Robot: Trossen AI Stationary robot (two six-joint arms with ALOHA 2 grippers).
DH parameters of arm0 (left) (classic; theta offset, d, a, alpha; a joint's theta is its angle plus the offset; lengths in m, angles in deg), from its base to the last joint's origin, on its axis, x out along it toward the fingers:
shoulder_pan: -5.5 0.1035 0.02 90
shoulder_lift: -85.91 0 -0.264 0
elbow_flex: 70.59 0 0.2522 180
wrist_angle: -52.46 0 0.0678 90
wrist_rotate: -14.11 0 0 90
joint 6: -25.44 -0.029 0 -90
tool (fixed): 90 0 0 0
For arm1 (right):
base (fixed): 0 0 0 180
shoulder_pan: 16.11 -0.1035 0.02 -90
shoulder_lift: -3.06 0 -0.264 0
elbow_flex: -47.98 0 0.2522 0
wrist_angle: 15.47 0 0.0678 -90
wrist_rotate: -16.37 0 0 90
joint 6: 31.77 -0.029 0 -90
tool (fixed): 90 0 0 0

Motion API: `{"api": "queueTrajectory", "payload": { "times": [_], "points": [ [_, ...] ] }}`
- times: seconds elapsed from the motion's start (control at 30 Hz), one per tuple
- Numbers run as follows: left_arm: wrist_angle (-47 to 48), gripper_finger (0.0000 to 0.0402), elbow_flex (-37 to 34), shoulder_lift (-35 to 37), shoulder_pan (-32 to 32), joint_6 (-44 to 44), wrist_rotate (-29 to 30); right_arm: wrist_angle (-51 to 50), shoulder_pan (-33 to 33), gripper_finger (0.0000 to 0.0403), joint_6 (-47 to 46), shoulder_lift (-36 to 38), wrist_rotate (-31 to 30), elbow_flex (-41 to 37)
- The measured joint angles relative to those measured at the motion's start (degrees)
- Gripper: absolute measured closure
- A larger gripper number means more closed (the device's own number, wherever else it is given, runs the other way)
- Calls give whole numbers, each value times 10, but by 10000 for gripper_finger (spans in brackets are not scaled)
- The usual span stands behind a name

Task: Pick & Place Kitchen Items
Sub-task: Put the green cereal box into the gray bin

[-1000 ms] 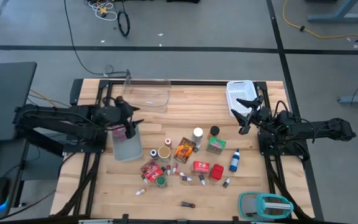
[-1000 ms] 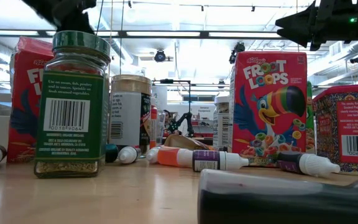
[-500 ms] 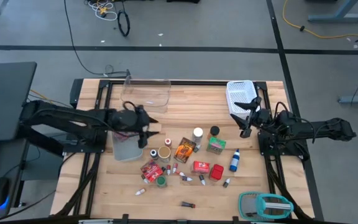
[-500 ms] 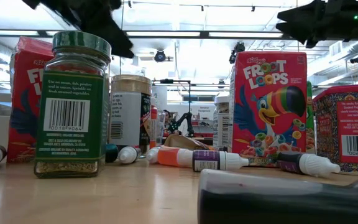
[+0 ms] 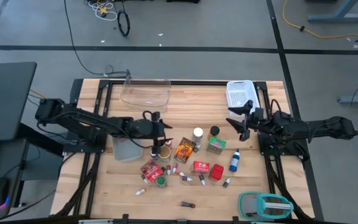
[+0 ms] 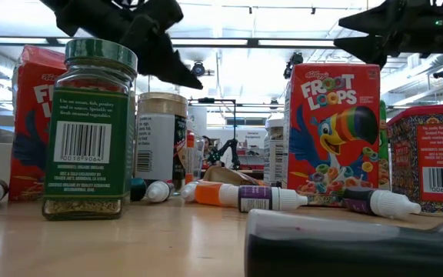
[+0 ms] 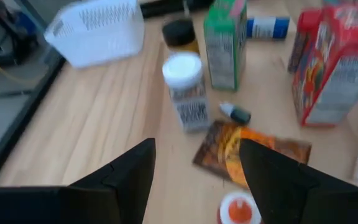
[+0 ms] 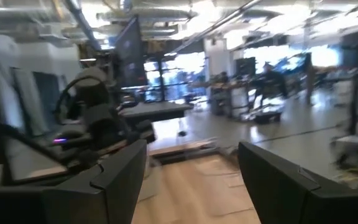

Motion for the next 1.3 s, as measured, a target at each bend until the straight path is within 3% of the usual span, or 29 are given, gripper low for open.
{"api": "queueTrajectory", "payload": {
  "times": [0.27,0.57,0.77,1.07,1.3],
  "points": [
    [-70,159,1,5,-7,-25,-1,13,0,140,-60,-57,102,0],
    [-82,159,0,5,-7,-10,-2,24,-5,140,-58,-135,120,0],
    [-81,159,0,5,-7,-16,-1,-54,-20,140,-16,-164,210,30],
    [-81,159,0,5,-7,-32,-1,-273,-51,140,31,-163,145,106],
    [-81,159,0,5,-7,-21,-1,-409,-69,140,-74,-164,123,122]
  ]
}}
